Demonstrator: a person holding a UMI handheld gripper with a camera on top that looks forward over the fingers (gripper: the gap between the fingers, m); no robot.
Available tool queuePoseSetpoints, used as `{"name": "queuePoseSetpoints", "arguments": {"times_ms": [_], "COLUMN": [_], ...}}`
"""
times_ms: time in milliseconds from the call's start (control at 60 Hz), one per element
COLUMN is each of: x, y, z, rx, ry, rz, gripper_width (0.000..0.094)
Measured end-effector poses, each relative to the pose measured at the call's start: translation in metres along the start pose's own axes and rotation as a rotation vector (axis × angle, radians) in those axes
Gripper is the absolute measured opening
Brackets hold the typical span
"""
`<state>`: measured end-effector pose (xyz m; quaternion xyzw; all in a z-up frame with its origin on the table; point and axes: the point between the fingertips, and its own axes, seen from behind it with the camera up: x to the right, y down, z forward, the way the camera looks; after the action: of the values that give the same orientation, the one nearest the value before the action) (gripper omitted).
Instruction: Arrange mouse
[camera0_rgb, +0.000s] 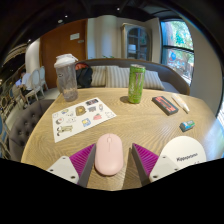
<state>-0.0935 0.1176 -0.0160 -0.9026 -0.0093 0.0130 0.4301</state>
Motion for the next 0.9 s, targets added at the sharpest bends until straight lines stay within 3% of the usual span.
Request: {"name": "queuePoseSetpoints", "arguments": {"times_ms": [83,233,317,433,500,600,733,800,900], "x": [0.000,-0.001,-0.011,-0.023,-0.025,0.001,0.097,0.142,0.192], "y": [-0.005,-0.002,0.000,0.000,-0.030,-0.109,-0.161,-0.150,-0.082], "z": [0.007,0.007,0.005,-0.007,-0.032,-0.093,-0.154,-0.154,-0.131], "rx": [-0.001,-0.044,-0.089,-0.119,-0.052,0.136,0.295,0.293,0.197], "ry": [0.004,0.010,-0.050,-0.125,-0.156,-0.169,-0.059,-0.010,0.045], "rz": [0.008,0.021,0.001,-0.033,-0.054,-0.048,-0.053,-0.023,0.020], "gripper_width": [0.0536,0.0477,0.0408,0.0381,0.0382,0.0383,0.0381,0.0380,0.0379]}}
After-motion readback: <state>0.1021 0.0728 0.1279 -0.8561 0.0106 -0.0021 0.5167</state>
